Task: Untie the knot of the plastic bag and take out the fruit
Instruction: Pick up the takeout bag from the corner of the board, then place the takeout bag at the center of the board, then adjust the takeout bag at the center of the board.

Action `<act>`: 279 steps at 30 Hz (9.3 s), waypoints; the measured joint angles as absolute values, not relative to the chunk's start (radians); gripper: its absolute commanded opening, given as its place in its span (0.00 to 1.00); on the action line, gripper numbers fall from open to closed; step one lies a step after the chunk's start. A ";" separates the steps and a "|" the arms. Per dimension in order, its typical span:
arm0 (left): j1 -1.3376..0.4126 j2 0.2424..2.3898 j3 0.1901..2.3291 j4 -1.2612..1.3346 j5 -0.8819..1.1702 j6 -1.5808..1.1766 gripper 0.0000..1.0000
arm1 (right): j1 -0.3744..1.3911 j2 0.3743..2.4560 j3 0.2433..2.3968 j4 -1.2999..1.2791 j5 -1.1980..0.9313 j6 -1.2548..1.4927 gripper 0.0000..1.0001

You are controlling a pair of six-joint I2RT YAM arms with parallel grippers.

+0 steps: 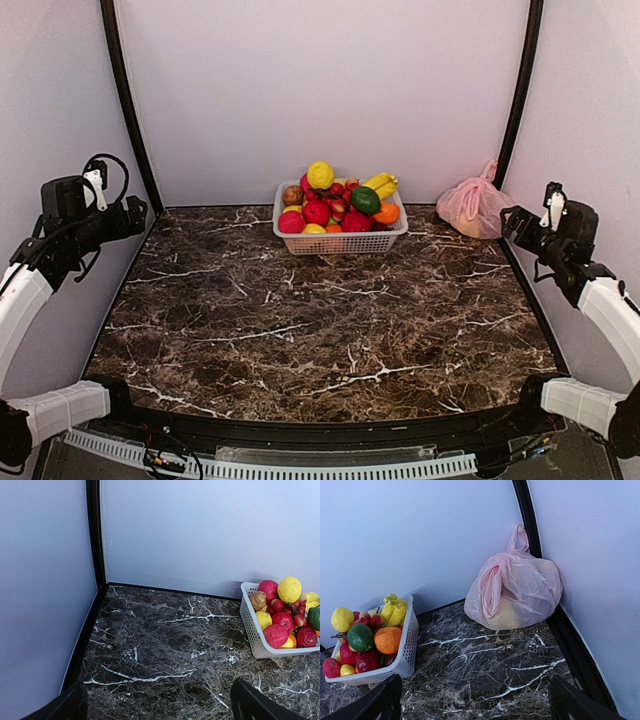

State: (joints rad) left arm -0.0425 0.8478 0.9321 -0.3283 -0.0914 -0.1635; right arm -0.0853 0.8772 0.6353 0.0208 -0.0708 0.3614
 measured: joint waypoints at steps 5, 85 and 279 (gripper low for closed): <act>-0.043 0.878 0.944 -0.351 -0.082 -0.161 0.99 | -0.085 0.900 0.669 0.006 -0.138 0.366 0.99; -0.042 0.949 0.878 -0.338 -0.182 0.024 0.99 | -0.166 2.354 2.159 -0.419 -0.089 0.105 0.99; -0.906 1.462 0.589 0.422 0.253 -0.680 0.01 | 0.806 1.532 0.779 -0.081 -0.388 0.567 0.71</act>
State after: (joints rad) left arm -0.9058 1.4620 0.5892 0.4217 0.2535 -0.6796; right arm 0.8062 1.5318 0.7788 -0.0811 -0.3878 0.5674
